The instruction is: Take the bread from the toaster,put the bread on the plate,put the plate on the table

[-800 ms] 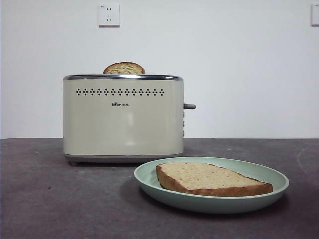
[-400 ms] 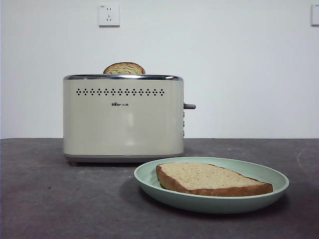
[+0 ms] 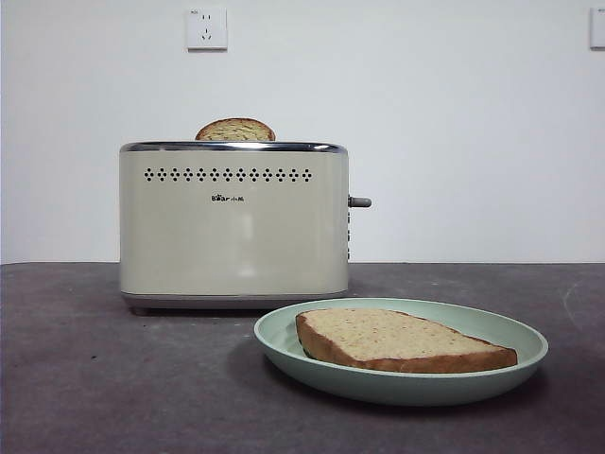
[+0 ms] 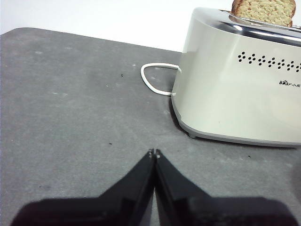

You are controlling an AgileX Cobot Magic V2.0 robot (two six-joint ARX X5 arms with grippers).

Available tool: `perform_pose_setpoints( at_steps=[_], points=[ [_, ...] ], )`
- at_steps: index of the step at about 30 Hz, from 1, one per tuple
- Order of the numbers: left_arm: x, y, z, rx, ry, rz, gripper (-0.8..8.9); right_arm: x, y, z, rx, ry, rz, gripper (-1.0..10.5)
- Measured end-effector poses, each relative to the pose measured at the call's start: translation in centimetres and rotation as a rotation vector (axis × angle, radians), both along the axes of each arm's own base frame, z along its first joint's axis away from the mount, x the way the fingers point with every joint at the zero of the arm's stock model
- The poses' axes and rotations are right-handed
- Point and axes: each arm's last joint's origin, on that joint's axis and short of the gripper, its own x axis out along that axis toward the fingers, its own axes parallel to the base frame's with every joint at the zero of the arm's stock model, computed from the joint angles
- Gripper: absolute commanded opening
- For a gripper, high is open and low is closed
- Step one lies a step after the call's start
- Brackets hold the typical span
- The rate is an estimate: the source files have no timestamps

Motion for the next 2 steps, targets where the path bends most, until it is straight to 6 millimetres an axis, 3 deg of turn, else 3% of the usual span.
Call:
perform_pose_setpoints(
  at_steps=[2],
  points=[
    [0.0,0.0,0.0,0.0,0.0,0.0,-0.03,0.0,0.0,0.0,0.0,0.0,0.0,0.0]
  ],
)
